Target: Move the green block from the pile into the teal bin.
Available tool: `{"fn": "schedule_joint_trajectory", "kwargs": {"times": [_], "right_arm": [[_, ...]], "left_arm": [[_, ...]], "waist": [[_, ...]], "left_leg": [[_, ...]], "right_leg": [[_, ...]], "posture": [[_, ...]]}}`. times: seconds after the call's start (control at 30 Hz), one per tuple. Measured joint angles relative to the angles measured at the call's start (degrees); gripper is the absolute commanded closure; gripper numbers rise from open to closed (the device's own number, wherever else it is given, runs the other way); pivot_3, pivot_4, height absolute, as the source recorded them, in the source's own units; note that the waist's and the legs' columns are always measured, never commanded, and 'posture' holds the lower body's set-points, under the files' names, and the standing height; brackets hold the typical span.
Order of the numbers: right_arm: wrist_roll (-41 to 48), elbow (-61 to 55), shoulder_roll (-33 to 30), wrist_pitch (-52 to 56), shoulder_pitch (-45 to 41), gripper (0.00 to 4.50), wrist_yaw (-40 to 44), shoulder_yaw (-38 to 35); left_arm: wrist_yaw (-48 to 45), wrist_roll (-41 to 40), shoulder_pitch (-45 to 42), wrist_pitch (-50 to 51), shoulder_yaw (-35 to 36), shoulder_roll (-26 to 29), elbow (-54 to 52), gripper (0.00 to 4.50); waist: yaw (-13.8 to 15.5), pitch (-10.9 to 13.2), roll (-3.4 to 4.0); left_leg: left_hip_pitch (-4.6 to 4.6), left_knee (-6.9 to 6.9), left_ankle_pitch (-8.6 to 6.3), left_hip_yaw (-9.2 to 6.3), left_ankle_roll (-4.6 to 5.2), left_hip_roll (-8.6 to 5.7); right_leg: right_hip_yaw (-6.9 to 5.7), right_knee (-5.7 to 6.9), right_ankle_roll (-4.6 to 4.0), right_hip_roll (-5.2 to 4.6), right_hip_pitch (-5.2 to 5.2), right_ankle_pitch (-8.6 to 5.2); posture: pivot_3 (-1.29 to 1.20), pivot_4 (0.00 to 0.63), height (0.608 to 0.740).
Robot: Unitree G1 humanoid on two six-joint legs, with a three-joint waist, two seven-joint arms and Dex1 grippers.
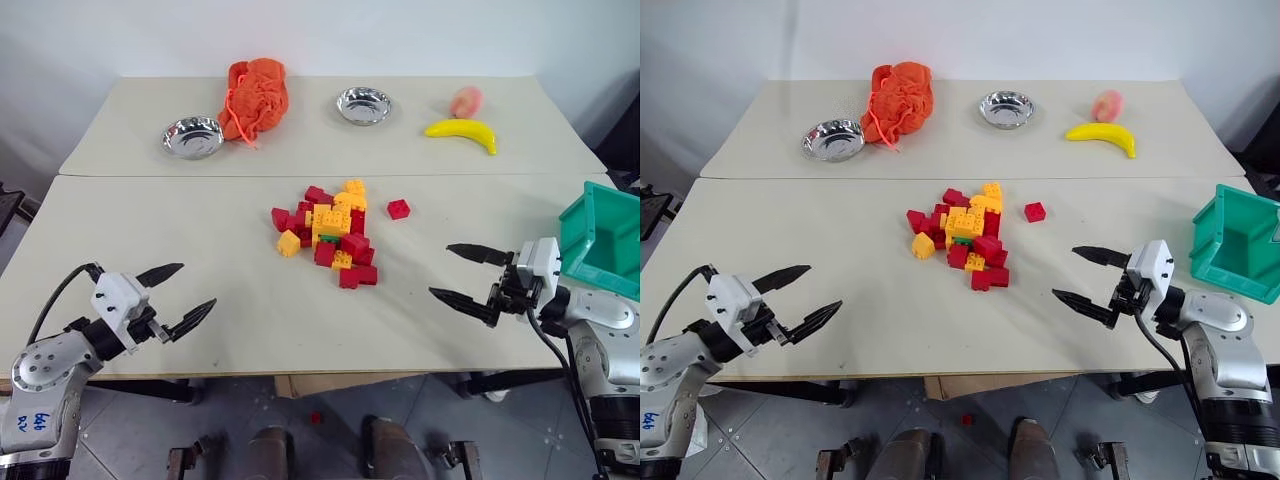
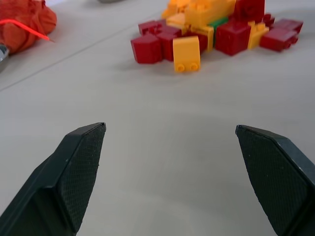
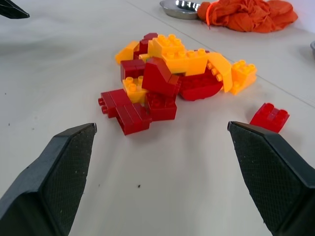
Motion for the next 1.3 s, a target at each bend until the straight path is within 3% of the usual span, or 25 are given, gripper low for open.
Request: {"fn": "schedule_joint_trajectory", "kwargs": {"times": [0.27, 0.47, 0.53, 0.63, 0.83, 1.0, 1.03, 1.07, 1.17, 1.3], "right_arm": [[0.2, 0.1, 0.0, -0.1, -0.3, 0.02, 0.4, -0.2], [2.8, -2.6, -0.1, 1.5, 1.8, 0.02, -2.1, -4.8], [3.5, -4.3, -0.1, 2.3, 3.4, 0.0, -3.4, -6.6], [4.2, -6.6, -0.1, 2.6, 5.3, 0.63, -5.0, -8.1], [4.5, -11.8, -0.1, 2.9, 12.2, 2.57, -6.8, -10.9], [4.5, -16.4, -0.1, 3.2, 15.8, 4.24, -8.1, -11.8], [4.5, -17.2, -0.1, 3.5, 16.2, 4.49, -8.4, -11.9], [4.5, -17.8, -0.2, 3.7, 16.4, 4.49, -8.7, -12.0], [6.0, -20.1, -1.0, 7.6, 18.2, 3.84, -10.3, -12.7], [8.2, -23.2, -1.8, 11.5, 19.7, 2.55, -10.6, -13.1]], "left_arm": [[-5.0, -2.0, -2.7, 3.5, -2.5, 1.5, 0.0, 0.0], [-7.9, -3.5, -8.1, 6.2, -7.0, 1.4, -1.3, 0.0], [-9.1, -3.7, -10.9, 6.3, -9.9, -0.1, -2.3, 0.4], [-11.0, -3.1, -13.9, 5.4, -13.8, -1.8, -1.6, 1.13], [-16.2, 0.9, -19.6, 0.0, -22.1, -5.3, 4.7, 2.9], [-17.9, 1.9, -24.5, -1.6, -24.9, -8.3, 9.4, 4.41], [-18.3, 2.2, -25.4, -1.9, -25.5, -8.6, 10.1, 4.5], [-18.7, 2.6, -26.2, -2.2, -25.9, -8.9, 11.1, 4.5], [-18.8, 4.5, -31.1, -4.0, -27.0, -11.4, 17.1, 4.5], [-18.1, 7.5, -39.6, -7.1, -27.6, -15.3, 28.1, 4.5]], "waist": [[0.0, 0.0, 0.0], [0.2, 0.0, 0.0], [0.4, 0.0, 0.01], [0.4, 0.0, 0.01], [1.0, 0.0, 0.02], [1.3, 0.0, 0.02], [1.4, 0.0, 0.01], [1.4, 0.0, 0.02], [1.7, 0.0, 0.01], [1.7, 0.0, 0.0]], "left_leg": [[0.0, 0.03, 0.0, 0.0, 0.0, -0.01], [-0.01, 0.07, 0.0, -0.02, 0.01, -0.01], [-0.01, 0.16, -0.01, -0.01, 0.02, -0.02], [0.02, 0.19, -0.01, -0.01, 0.02, -0.02], [0.02, 0.26, -0.02, 0.0, 0.04, -0.03], [0.06, 0.36, -0.04, 0.0, 0.06, -0.04], [0.04, 0.37, -0.04, 0.0, 0.06, -0.03], [0.06, 0.37, -0.04, 0.0, 0.07, -0.04], [0.04, 0.43, -0.04, -0.04, 0.09, -0.07], [0.04, 0.45, -0.05, -0.04, 0.13, -0.09]], "right_leg": [[0.0, 0.01, 0.0, 0.0, 0.01, 0.0], [0.0, 0.03, 0.0, 0.0, 0.03, 0.0], [0.0, 0.03, 0.01, 0.0, 0.07, 0.01], [0.0, 0.05, 0.01, 0.01, 0.1, 0.01], [-0.01, 0.04, 0.03, 0.01, 0.15, 0.01], [-0.01, 0.04, 0.06, 0.01, 0.24, 0.03], [-0.01, 0.03, 0.06, 0.02, 0.24, 0.03], [-0.01, 0.03, 0.07, 0.01, 0.25, 0.04], [-0.03, 0.03, 0.09, 0.01, 0.3, 0.05], [-0.03, 0.0, 0.12, 0.01, 0.33, 0.06]], "posture": [[0.0, 0.15, 0.74], [0.0, 0.15, 0.74], [0.0, 0.15, 0.74], [0.0, 0.15, 0.74], [0.0, 0.15, 0.74], [0.0, 0.15, 0.74], [0.0, 0.15, 0.74], [0.0, 0.15, 0.74], [0.0, 0.15, 0.74], [0.0, 0.15, 0.74]]}}
